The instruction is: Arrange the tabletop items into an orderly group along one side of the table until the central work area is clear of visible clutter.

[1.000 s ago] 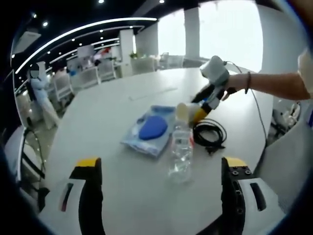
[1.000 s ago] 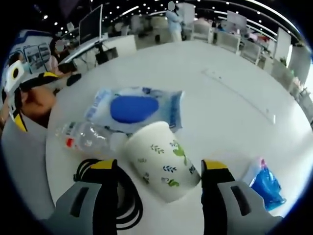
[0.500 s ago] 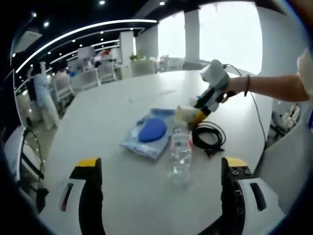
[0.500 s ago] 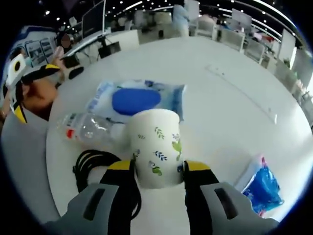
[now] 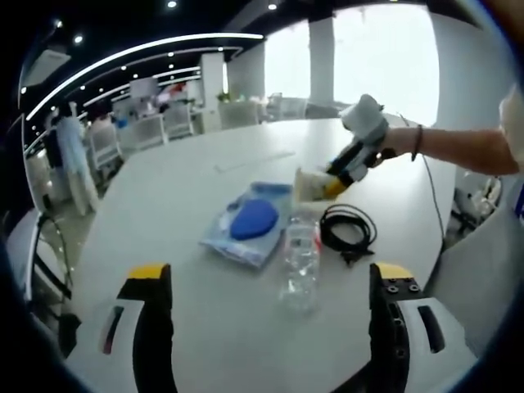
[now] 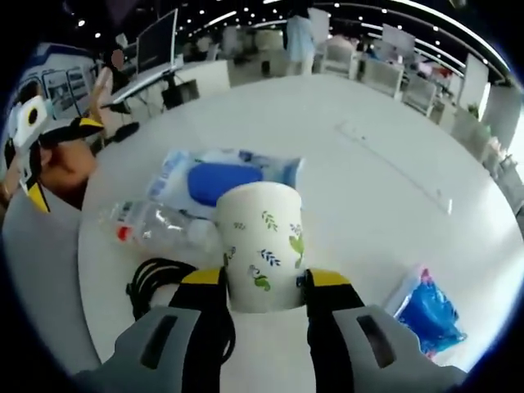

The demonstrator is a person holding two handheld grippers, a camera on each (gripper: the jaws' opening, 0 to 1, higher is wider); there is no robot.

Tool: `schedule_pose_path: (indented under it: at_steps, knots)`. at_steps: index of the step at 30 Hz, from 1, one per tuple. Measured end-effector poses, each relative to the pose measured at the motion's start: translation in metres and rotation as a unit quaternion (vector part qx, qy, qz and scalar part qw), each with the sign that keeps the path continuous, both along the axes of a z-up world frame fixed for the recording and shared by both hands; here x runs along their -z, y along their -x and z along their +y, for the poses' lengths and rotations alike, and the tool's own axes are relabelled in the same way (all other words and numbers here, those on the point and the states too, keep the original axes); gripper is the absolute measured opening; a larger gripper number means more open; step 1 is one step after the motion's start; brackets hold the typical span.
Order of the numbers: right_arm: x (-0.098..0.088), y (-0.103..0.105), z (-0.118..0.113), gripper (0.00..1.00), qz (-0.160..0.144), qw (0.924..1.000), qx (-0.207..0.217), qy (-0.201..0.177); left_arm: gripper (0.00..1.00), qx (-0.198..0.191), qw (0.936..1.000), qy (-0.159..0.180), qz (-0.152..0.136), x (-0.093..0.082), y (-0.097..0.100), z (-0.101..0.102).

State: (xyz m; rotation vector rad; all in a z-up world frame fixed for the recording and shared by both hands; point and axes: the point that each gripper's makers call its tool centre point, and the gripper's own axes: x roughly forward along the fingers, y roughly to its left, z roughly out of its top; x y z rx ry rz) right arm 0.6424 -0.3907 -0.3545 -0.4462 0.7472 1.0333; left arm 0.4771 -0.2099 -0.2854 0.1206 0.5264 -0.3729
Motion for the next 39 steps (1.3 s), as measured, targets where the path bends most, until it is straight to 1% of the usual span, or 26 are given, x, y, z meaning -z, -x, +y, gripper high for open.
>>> schedule_pose_path:
  at_steps: [4,6,9,10,12,15,20,21,23,27,29,30,31,32,33,35,37,38,39]
  knots:
    - [-0.011,0.003,0.004,0.37,-0.009,0.9998,-0.002,-0.016,0.97,0.0,1.0,0.003,0.0,0.0,-0.001,-0.001]
    - [-0.02,0.006,0.009,0.37,-0.015,0.9993,-0.004,-0.033,0.97,0.001,1.0,0.005,-0.001,-0.001,-0.001,-0.001]
    - [-0.028,0.008,0.013,0.37,-0.021,0.9988,-0.005,-0.043,0.97,0.003,1.0,0.001,-0.001,0.0,-0.001,-0.002]
    - [-0.034,0.01,0.017,0.37,-0.024,0.9982,-0.007,-0.055,0.97,0.003,1.0,0.002,-0.002,-0.001,-0.001,-0.003]
    - [-0.04,0.013,0.02,0.37,-0.029,0.9975,-0.009,-0.064,0.96,0.003,1.0,0.005,-0.002,-0.001,-0.001,-0.003]
    - [-0.054,0.02,0.029,0.37,-0.034,0.9954,-0.015,-0.089,0.96,0.003,0.9999,0.01,-0.002,-0.002,-0.002,-0.003]
    - [-0.071,0.032,0.041,0.37,-0.041,0.9917,-0.027,-0.118,0.95,0.005,0.9985,0.054,-0.005,-0.008,-0.003,-0.009]
    - [-0.073,0.034,0.042,0.37,-0.041,0.9913,-0.029,-0.121,0.94,0.006,0.9973,0.072,-0.007,-0.01,-0.003,-0.012]
    - [-0.078,0.04,0.048,0.37,-0.043,0.9896,-0.034,-0.133,0.94,0.006,0.9954,0.095,-0.014,-0.015,-0.004,-0.015]
    - [-0.089,0.051,0.058,0.37,-0.041,0.9856,-0.044,-0.158,0.94,0.004,0.9928,0.116,-0.028,-0.023,-0.006,-0.016]
    - [-0.095,0.057,0.064,0.37,-0.038,0.9826,-0.047,-0.176,0.94,0.002,0.9901,0.134,-0.04,-0.03,-0.007,-0.016]
    - [-0.097,0.06,0.066,0.37,-0.036,0.9816,-0.05,-0.181,0.93,0.001,0.9889,0.143,-0.042,-0.032,-0.007,-0.016]
    - [-0.1,0.063,0.069,0.37,-0.036,0.9804,-0.051,-0.187,0.92,-0.007,0.9848,0.163,-0.059,-0.041,-0.01,-0.016]
    - [-0.101,0.065,0.071,0.37,-0.037,0.9796,-0.055,-0.19,0.91,-0.008,0.9825,0.172,-0.072,-0.046,-0.011,-0.016]
    - [-0.104,0.068,0.075,0.37,-0.036,0.9779,-0.057,-0.198,0.9,-0.01,0.9781,0.189,-0.087,-0.054,-0.012,-0.016]
    - [-0.108,0.074,0.08,0.37,-0.034,0.9753,-0.064,-0.208,0.92,-0.017,0.9713,0.216,-0.098,-0.061,-0.013,-0.015]
    - [-0.111,0.081,0.086,0.37,-0.04,0.9729,-0.072,-0.216,0.91,-0.017,0.9707,0.22,-0.096,-0.061,-0.013,-0.015]
    - [-0.113,0.088,0.091,0.37,-0.041,0.9709,-0.086,-0.22,0.9,-0.015,0.9707,0.219,-0.097,-0.061,-0.013,-0.016]
    - [-0.114,0.09,0.094,0.37,-0.042,0.9696,-0.091,-0.223,0.9,-0.016,0.9704,0.22,-0.098,-0.062,-0.013,-0.016]
